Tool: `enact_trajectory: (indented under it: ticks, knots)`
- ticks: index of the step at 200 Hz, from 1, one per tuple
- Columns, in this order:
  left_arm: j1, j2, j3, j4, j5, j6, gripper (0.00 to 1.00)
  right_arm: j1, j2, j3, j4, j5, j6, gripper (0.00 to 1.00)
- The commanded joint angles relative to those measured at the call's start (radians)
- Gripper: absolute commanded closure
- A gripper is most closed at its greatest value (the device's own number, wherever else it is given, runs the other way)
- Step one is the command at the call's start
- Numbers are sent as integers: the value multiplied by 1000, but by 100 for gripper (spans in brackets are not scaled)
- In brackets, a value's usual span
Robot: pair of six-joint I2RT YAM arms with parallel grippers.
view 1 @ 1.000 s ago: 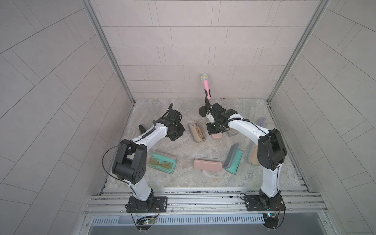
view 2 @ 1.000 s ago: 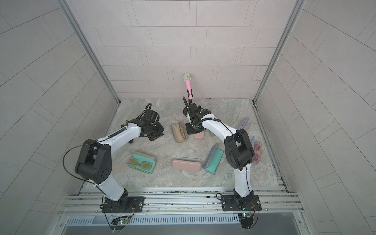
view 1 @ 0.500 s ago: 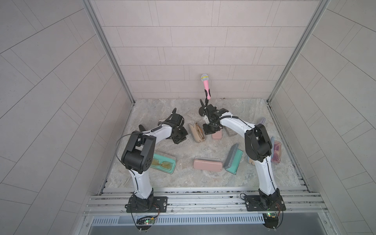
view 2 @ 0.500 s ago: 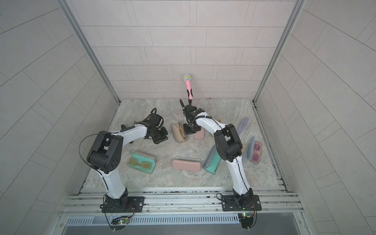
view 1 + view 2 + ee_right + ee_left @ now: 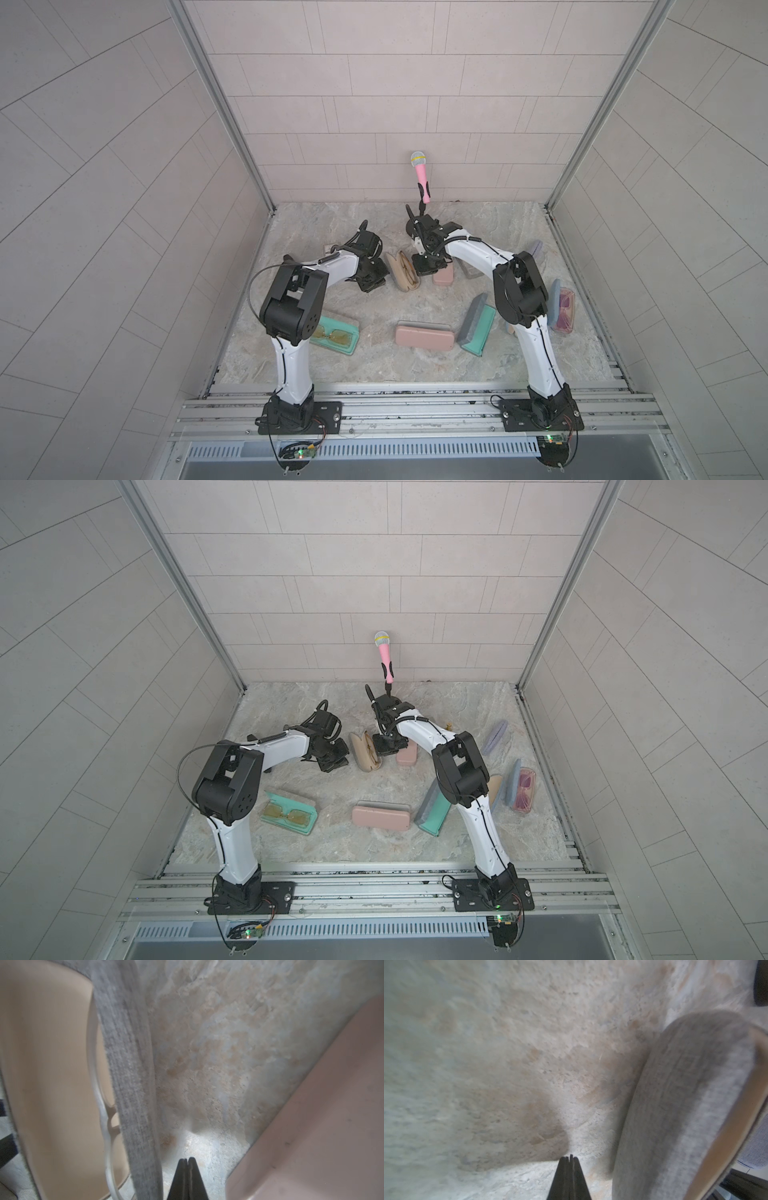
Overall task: Close the glasses case
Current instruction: Close the glasses case at the center of the board.
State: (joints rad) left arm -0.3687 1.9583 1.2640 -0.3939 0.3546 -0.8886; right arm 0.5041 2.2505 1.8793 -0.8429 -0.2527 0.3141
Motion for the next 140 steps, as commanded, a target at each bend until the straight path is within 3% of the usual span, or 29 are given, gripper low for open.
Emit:
enact_trajectory:
  ticks: [1, 140]
  knots:
    - [-10, 20, 33, -42, -22, 16, 100, 9, 24, 22, -28, -12, -16, 100]
    - [-54, 68, 125, -104, -37, 39, 100, 48, 44, 77, -73, -39, -66, 100]
